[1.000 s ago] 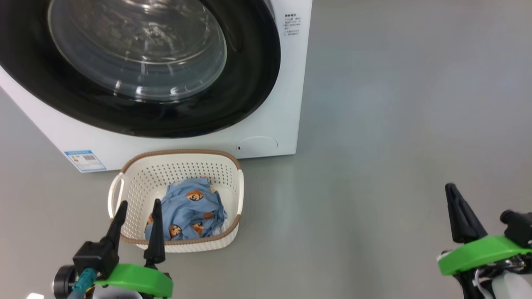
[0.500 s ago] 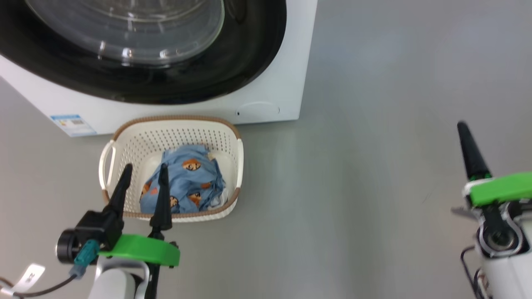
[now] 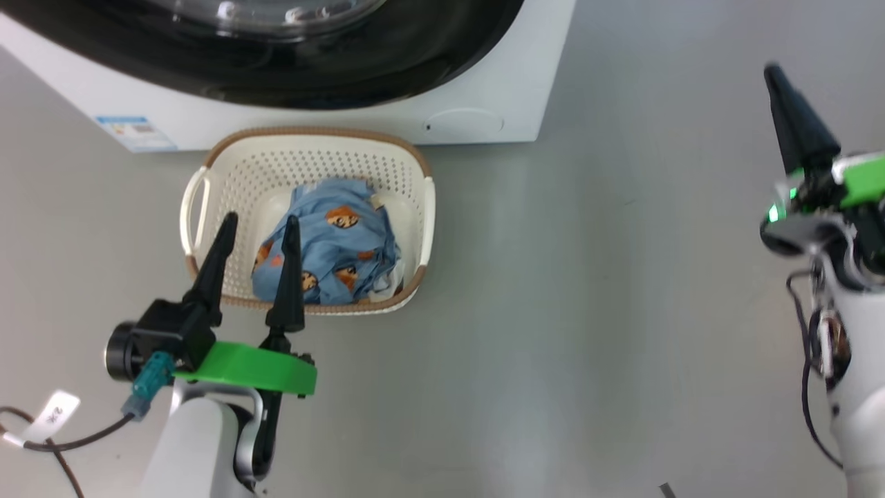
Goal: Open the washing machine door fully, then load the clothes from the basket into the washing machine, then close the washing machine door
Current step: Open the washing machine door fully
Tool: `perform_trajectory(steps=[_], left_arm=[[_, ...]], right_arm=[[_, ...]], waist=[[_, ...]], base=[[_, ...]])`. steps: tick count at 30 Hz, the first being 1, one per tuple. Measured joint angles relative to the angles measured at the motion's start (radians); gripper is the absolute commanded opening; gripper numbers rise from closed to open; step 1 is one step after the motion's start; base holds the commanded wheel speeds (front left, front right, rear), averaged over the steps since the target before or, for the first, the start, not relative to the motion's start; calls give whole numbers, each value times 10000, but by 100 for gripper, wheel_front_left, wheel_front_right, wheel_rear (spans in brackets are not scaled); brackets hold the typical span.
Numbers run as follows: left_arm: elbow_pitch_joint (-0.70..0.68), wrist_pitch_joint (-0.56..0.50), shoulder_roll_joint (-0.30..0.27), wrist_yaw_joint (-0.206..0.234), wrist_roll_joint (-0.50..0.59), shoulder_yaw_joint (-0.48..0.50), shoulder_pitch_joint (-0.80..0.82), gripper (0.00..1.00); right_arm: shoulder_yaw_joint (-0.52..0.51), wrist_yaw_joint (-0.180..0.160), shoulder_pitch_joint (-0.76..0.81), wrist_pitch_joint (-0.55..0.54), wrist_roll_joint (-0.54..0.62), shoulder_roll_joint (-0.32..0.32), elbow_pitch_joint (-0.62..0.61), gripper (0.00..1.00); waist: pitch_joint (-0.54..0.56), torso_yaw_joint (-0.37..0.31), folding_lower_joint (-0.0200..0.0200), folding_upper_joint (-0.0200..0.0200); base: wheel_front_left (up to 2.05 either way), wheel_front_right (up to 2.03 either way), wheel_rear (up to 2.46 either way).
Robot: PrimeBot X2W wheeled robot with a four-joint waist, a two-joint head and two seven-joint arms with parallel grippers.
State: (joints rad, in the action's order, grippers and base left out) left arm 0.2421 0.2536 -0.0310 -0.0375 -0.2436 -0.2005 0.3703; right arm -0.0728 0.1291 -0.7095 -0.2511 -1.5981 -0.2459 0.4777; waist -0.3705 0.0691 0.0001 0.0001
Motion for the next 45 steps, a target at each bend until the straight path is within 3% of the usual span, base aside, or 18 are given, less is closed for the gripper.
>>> perform_trajectory(steps=[16, 33, 45], left_arm=[[-372, 0, 6, 253, -357, -412, 500, 100], [-566, 2, 13, 364, -593, -823, 809, 100], [-736, 2, 23, 518, -765, -1237, 1132, 100]], right_arm=[[633, 0, -4232, -2410, -1919, 205, 2408, 0], [1941, 0, -7941, -2859, -2209, 12, 5883, 0], [2462, 0, -9174, -3124, -1964, 82, 7300, 0]], waist=[[-1051, 944, 0, 0], [-1612, 1468, 1, 0], [-1897, 1861, 0, 0]], base=[[0, 0, 0], [0, 0, 0], [0, 0, 0]])
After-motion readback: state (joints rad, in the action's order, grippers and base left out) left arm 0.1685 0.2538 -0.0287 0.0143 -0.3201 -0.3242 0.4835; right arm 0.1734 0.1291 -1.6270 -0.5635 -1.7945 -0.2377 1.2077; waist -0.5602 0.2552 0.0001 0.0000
